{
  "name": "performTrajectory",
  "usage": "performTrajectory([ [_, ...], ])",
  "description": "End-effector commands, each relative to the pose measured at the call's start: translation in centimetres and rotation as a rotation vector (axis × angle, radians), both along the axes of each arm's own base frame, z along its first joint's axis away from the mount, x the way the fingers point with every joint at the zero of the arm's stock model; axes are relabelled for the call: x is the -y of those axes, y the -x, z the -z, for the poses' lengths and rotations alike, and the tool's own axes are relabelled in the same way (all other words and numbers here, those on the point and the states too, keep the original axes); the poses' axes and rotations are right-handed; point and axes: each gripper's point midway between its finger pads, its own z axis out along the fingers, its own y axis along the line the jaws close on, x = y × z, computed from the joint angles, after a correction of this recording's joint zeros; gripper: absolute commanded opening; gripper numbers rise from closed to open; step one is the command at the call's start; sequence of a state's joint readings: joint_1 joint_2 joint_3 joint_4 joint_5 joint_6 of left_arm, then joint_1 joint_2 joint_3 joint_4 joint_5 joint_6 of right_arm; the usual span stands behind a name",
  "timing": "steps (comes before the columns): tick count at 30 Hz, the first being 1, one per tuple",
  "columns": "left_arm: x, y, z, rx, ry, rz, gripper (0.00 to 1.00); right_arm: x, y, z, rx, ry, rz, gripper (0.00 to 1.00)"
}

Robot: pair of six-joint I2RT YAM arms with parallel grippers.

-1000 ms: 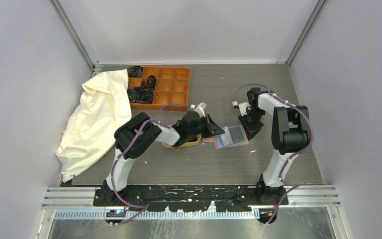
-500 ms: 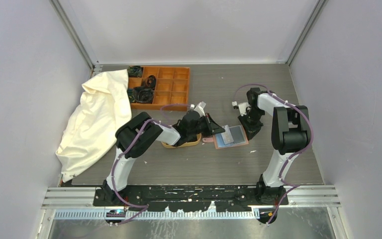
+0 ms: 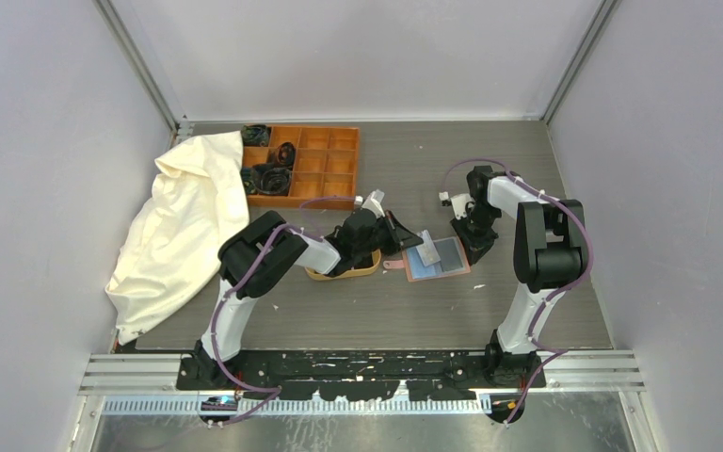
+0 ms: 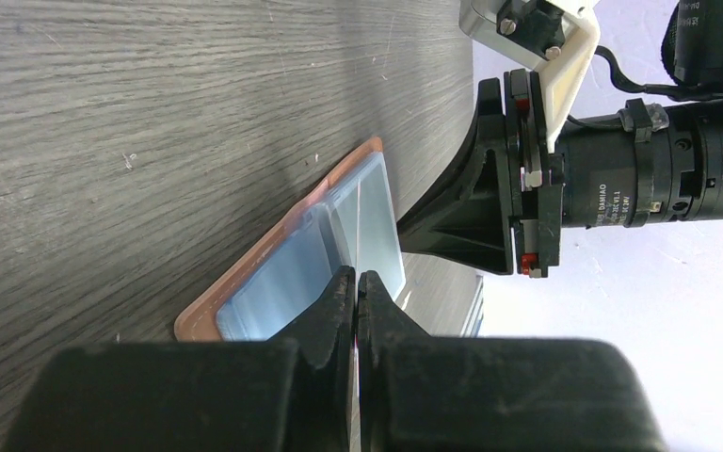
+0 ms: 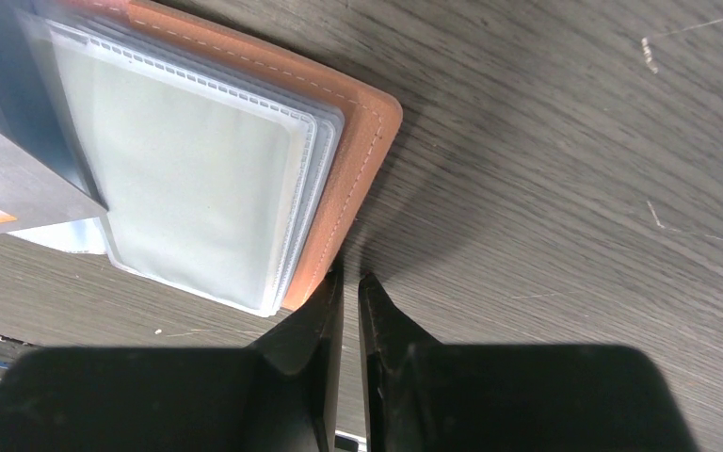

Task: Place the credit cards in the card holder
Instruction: Insert the credit card into the card holder.

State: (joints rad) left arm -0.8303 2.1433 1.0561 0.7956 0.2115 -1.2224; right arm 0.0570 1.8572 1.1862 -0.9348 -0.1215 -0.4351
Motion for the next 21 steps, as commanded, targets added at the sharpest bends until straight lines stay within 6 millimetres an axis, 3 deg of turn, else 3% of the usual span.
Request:
performTrajectory([
  [1, -0.1, -1.0, -0.2, 0.029, 0.021, -0.032, 0.00, -0.7, -0.5, -0.2, 0.009, -0.022, -0.013, 0.17],
  [21, -1.6, -1.6, 0.3, 0.027, -0.008, -0.074, 0.00, -0.7, -0.5, -0.2, 0.007, -0.024, -0.015, 0.17],
])
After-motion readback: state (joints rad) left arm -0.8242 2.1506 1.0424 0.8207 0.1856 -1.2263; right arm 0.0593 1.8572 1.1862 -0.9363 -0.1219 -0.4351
